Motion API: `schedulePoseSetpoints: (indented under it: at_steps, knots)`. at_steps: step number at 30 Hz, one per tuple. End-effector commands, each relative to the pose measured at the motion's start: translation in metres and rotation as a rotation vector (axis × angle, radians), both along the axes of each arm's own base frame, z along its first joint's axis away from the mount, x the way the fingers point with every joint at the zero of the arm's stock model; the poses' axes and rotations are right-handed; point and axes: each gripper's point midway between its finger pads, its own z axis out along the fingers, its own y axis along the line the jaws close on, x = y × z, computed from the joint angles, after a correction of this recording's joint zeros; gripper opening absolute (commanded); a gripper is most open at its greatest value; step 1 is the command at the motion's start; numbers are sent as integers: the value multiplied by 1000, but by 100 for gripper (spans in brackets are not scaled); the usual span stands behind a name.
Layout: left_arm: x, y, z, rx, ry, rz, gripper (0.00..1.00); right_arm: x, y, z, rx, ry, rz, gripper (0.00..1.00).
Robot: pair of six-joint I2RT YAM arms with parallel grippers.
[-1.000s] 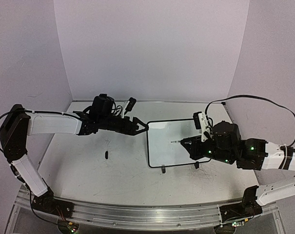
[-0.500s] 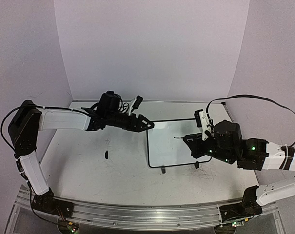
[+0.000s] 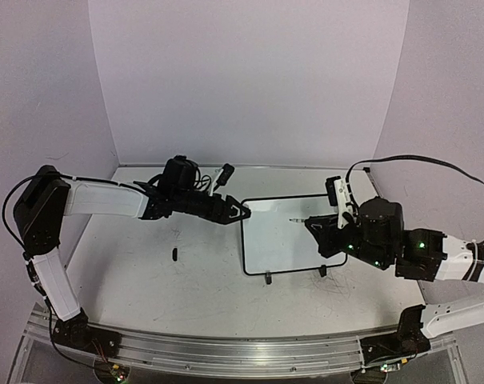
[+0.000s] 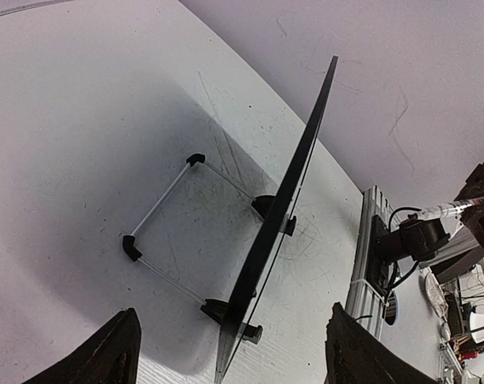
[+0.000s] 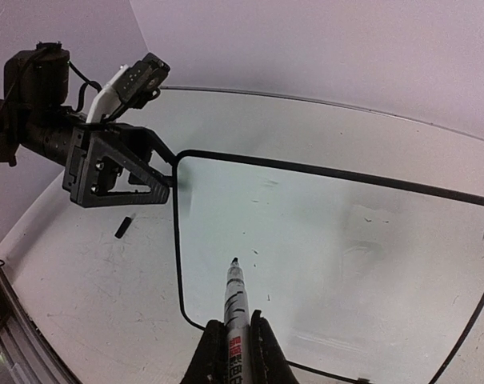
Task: Write a sentence on the whiteboard
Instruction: Hold the whiteboard at the center of the board.
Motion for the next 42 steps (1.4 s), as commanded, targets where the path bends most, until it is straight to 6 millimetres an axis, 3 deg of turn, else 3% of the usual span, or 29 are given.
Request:
schedulePoseSetpoints:
  at_steps: [1, 6, 12, 17, 31, 42]
  knots:
    - [-4, -2, 35, -94, -72, -33, 79, 6, 10, -2, -21, -11, -4, 0]
    - [-6, -3, 37, -108, -69, -53, 76, 1, 25, -7, -49, -17, 50, 0]
    - [-7, -5, 38, -119, -68, -67, 67, 0, 30, -12, -74, -36, 70, 0]
    - [-7, -6, 33, -114, -58, -67, 55, 5, 39, -5, -55, -66, 74, 0]
    - [0, -5, 19, -110, -21, -71, 38, 22, 72, -5, -124, -136, 102, 0]
    - [1, -9, 8, -110, 5, -96, 20, 32, 85, -4, -157, -190, 105, 0]
